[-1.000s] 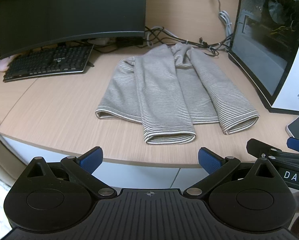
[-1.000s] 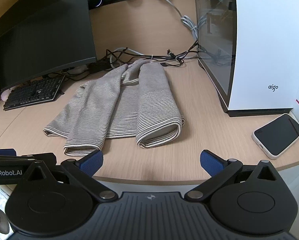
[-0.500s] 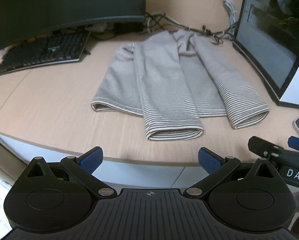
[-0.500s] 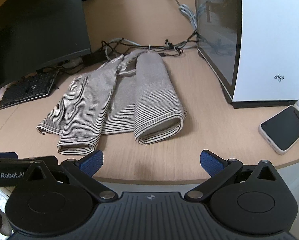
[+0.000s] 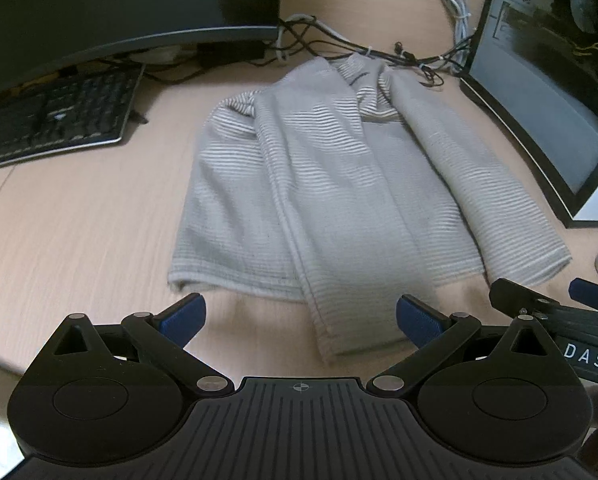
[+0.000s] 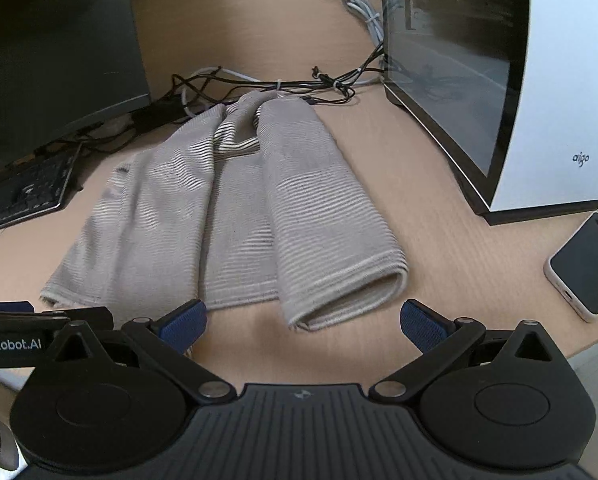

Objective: Fold clothes

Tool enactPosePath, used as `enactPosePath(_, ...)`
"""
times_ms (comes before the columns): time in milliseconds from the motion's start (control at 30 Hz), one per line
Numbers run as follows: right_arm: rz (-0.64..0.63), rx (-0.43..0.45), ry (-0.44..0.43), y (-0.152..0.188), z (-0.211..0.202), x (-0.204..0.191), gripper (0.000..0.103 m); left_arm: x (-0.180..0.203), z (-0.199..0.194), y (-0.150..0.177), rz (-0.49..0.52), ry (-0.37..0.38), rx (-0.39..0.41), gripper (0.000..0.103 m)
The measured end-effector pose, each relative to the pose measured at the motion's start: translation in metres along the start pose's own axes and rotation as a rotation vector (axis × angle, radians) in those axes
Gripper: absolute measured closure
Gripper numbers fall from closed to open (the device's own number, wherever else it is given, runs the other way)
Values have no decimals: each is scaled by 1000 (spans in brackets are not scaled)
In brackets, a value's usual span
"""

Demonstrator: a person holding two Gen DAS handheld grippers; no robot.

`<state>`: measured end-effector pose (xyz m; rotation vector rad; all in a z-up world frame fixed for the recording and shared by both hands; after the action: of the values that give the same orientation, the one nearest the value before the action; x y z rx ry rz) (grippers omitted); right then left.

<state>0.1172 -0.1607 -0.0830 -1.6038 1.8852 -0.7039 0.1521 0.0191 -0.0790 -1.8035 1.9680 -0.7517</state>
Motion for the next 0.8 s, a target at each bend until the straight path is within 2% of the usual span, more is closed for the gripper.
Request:
enactPosePath(333, 94, -30, 110, -9, 20, -30, 0, -30, 29, -34, 79, 117, -12, 0)
enactPosePath(433, 108, -36, 119, -11, 23, -29, 0, -32, 37, -37, 91, 157, -27, 0)
enactPosePath(633, 134, -41, 123, -19, 30, -22, 0, -32, 47, -42, 81, 220, -47, 0)
enactPosePath(800, 156, -46, 127, -26, 35, -17, 0, -35, 58, -51, 19, 208, -48, 0)
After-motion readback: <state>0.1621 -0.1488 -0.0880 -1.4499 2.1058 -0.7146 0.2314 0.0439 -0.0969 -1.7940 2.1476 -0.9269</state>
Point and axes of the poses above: each gripper's, at about its wrist camera, not at the fingertips, and z roughly the way its jaws point, x to its right, y to its underside, the point moved 5 cm from there along z, roughly the way its jaws point, and after that the axes turned 2 degrees about -z, right-handed, at the moved point
